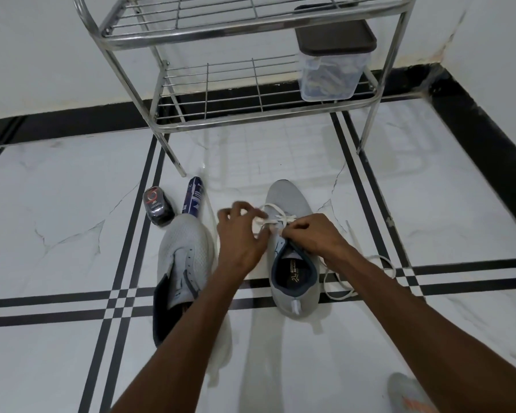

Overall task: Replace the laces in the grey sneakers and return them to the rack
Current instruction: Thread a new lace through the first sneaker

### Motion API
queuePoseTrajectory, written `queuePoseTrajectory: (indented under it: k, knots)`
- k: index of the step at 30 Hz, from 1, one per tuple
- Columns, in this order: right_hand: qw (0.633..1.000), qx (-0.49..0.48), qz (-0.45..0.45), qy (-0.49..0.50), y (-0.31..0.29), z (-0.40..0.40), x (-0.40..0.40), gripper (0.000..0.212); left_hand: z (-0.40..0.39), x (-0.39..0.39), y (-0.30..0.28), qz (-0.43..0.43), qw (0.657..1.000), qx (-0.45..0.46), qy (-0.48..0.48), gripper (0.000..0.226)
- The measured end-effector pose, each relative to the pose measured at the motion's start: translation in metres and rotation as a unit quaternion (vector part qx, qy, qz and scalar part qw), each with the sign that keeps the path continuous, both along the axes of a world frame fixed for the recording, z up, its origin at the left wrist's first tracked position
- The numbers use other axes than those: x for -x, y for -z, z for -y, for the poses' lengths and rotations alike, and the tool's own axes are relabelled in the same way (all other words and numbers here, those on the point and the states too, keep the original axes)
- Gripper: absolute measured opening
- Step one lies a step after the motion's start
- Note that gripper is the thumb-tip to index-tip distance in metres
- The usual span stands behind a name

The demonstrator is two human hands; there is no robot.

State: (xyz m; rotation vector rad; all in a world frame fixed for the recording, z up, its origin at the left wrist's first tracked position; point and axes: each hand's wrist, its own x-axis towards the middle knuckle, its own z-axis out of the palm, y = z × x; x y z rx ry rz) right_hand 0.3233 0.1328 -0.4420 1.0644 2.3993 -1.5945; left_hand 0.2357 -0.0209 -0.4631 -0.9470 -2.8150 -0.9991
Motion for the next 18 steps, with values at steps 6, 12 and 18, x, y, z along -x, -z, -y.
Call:
queuePoseTrajectory:
  k: [6, 12, 18]
  knots:
    - [1.0, -0.001, 0.006, 0.0, 0.001, -0.006, -0.007, 0.007, 0.022, 0.025, 0.003, 0.055, 0.957, -0.145, -0.244, 0.019]
    - [1.0, 0.008, 0.004, -0.014, 0.0, -0.013, -0.011, 0.006, 0.024, 0.024, -0.021, -0.049, 0.984, -0.01, -0.171, 0.033]
    - [1.0, 0.003, -0.001, -0.007, 0.003, -0.011, -0.01, 0.005, -0.008, -0.004, 0.009, 0.028, 0.999, 0.021, -0.038, 0.005]
